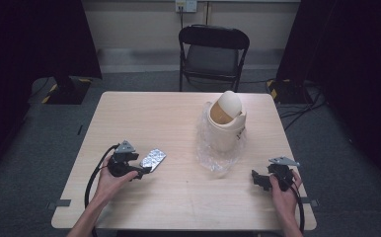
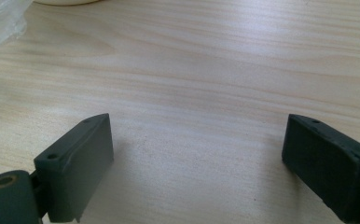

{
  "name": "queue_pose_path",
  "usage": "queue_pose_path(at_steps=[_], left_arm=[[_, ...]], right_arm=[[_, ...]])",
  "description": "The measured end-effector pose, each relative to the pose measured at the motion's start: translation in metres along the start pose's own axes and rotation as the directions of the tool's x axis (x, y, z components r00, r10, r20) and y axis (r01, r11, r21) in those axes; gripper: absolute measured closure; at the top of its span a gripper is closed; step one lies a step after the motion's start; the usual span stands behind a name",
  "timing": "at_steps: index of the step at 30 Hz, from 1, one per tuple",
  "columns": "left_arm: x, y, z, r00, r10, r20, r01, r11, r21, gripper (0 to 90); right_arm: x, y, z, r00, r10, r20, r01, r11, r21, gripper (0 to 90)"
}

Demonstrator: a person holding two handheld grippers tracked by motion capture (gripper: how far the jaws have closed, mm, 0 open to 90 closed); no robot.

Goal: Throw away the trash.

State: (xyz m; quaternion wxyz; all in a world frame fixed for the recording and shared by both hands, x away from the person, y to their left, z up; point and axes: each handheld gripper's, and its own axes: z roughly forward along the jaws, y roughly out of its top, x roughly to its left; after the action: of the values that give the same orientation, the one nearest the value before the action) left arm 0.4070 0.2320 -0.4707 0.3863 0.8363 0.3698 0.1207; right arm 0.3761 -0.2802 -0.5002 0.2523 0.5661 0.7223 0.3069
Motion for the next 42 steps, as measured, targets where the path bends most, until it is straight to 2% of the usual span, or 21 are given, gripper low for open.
queue_pose_path(at_steps=[3,7,9,12,14,15,16,17,21,26,28,34,35,37,38,40,41,42], left_arm=[[0.0,0.0,0.009,0.9999,-0.015,-0.007,0.015,0.9998,0.012,19.8],[-0.002,0.001,0.022,1.0,0.006,-0.002,-0.006,0.9993,0.036,19.7],[-0.005,0.001,0.027,0.9995,0.022,-0.024,-0.021,0.9979,0.061,19.9],[-0.004,0.004,0.033,0.9982,0.034,-0.05,-0.031,0.9977,0.061,20.1],[-0.003,0.004,0.037,0.9977,0.021,-0.064,-0.016,0.997,0.076,20.8],[-0.002,0.004,0.037,0.9968,0.038,-0.071,-0.033,0.9969,0.071,20.3],[-0.003,0.003,0.038,0.9974,0.028,-0.066,-0.024,0.9975,0.066,20.3],[-0.004,0.003,0.038,0.9963,0.044,-0.074,-0.039,0.9971,0.065,20.8],[-0.003,-0.002,0.036,0.9961,0.038,-0.079,-0.035,0.9988,0.034,24.3],[-0.001,-0.001,0.035,0.9959,0.041,-0.08,-0.039,0.9987,0.032,26.7],[0.0,-0.002,0.034,0.9962,0.044,-0.075,-0.043,0.9989,0.021,33.2],[0.001,-0.001,0.033,0.997,0.044,-0.064,-0.042,0.9986,0.033,34.0],[0.002,-0.002,0.033,0.9975,0.036,-0.06,-0.035,0.9991,0.023,34.0],[0.004,-0.002,0.032,0.9963,0.046,-0.072,-0.045,0.9988,0.021,34.1],[0.004,-0.002,0.032,0.997,0.033,-0.07,-0.032,0.9995,0.004,34.0],[0.005,-0.002,0.031,0.9982,0.019,-0.057,-0.019,0.9998,0.0,34.0],[0.006,-0.002,0.03,0.9971,0.041,-0.064,-0.041,0.9991,0.001,34.1],[0.004,-0.002,0.03,0.9981,0.028,-0.055,-0.028,0.9996,-0.008,34.1]], right_arm=[[0.0,0.0,0.0,1.0,0.0,0.0,0.0,1.0,0.0,8.0],[0.0,0.0,0.0,1.0,0.0,0.0,0.0,1.0,0.0,8.0],[0.0,0.0,0.0,1.0,0.0,0.0,0.0,1.0,0.0,8.0],[0.0,0.0,0.0,1.0,0.0,0.0,0.0,1.0,0.0,8.0],[0.0,0.0,0.0,1.0,0.0,0.0,0.0,1.0,0.0,8.0],[0.0,0.0,0.0,1.0,-0.001,0.0,0.001,1.0,0.0,8.0],[0.0,0.0,0.0,1.0,0.0,0.0,0.0,1.0,0.0,8.0],[0.0,0.0,0.0,1.0,0.0,0.0,0.0,1.0,0.0,8.0],[0.0,0.0,0.0,1.0,0.0,0.0,0.0,1.0,0.0,8.0],[0.0,0.0,0.0,1.0,-0.001,0.0,0.001,1.0,0.0,8.0],[0.0,0.0,0.0,1.0,0.0,0.0,0.0,1.0,0.0,8.0],[0.0,0.0,0.0,1.0,0.0,0.0,0.0,1.0,0.0,8.0],[0.0,0.0,0.0,1.0,0.0,0.0,0.0,1.0,0.0,8.0],[0.0,0.0,0.0,1.0,0.0,0.0,0.0,1.0,0.0,8.0],[0.0,0.0,0.0,1.0,-0.001,0.0,0.001,1.0,0.0,8.0],[0.0,0.0,0.0,1.0,0.0,0.0,0.0,1.0,0.0,8.0],[0.0,0.0,0.0,1.0,-0.001,0.0,0.001,1.0,0.0,8.0],[0.0,0.0,0.0,1.0,0.0,0.0,0.0,1.0,0.0,8.0]])
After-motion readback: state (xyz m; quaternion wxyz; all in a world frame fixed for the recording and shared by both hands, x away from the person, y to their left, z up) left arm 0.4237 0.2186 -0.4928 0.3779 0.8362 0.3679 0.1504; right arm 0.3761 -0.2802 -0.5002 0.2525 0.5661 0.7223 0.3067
